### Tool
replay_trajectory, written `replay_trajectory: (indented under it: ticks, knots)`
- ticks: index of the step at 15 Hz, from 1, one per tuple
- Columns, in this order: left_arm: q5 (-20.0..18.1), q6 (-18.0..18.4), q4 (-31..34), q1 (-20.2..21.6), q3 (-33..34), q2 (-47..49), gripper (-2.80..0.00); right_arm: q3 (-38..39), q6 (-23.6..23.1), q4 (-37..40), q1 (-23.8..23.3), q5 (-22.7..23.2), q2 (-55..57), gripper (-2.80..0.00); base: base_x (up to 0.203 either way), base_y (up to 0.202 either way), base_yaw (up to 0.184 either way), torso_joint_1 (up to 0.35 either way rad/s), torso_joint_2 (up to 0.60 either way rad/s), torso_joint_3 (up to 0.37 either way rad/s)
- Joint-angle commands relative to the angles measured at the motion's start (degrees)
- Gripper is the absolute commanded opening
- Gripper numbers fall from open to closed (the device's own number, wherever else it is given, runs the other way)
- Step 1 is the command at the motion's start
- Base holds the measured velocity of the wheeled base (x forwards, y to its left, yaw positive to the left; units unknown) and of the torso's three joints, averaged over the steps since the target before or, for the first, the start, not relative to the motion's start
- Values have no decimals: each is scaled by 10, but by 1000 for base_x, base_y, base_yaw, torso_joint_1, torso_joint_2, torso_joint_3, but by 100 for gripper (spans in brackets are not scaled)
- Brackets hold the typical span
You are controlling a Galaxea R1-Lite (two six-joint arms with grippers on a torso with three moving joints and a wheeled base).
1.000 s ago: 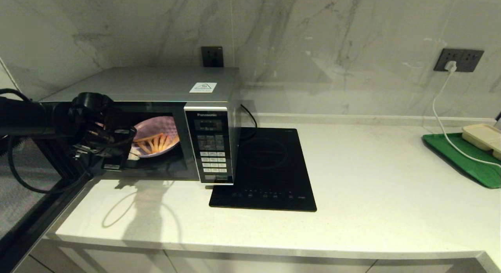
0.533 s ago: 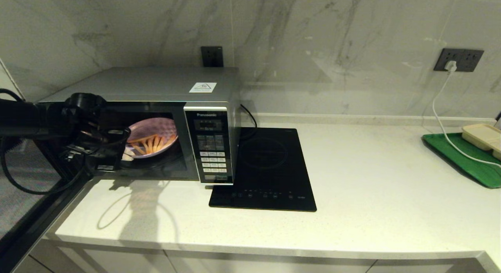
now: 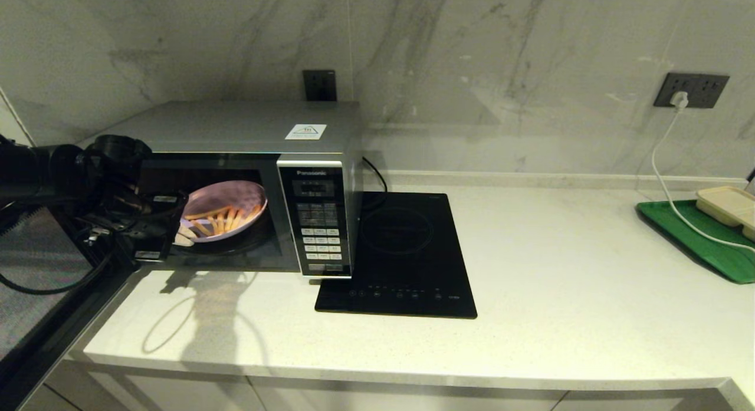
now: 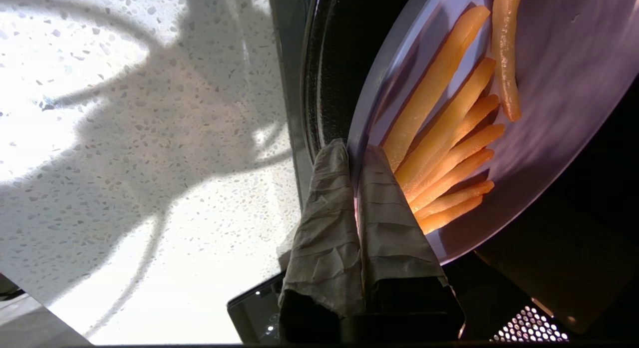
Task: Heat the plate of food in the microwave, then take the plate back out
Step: Put the plate in the microwave oven
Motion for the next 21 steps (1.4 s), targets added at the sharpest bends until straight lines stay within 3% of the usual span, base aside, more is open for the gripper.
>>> replay_trajectory:
  ticks: [1, 11, 12, 17, 21]
  knots:
    - [0, -4, 1, -1, 3, 4, -280, 0, 0, 0, 0, 0, 0, -280, 0, 0, 0, 0, 0, 0]
    - [4, 1, -27, -5, -5, 38, -280, 0, 0, 0, 0, 0, 0, -280, 0, 0, 0, 0, 0, 0]
    - [4, 2, -32, -9, -6, 37, 0, 0, 0, 0, 0, 0, -1, -280, 0, 0, 0, 0, 0, 0]
    - [3, 5, -30, -11, -18, 30, 0, 0, 0, 0, 0, 0, 0, -280, 0, 0, 0, 0, 0, 0]
    - [-7, 4, -21, -13, 2, -36, 0, 0, 0, 0, 0, 0, 0, -280, 0, 0, 0, 0, 0, 0]
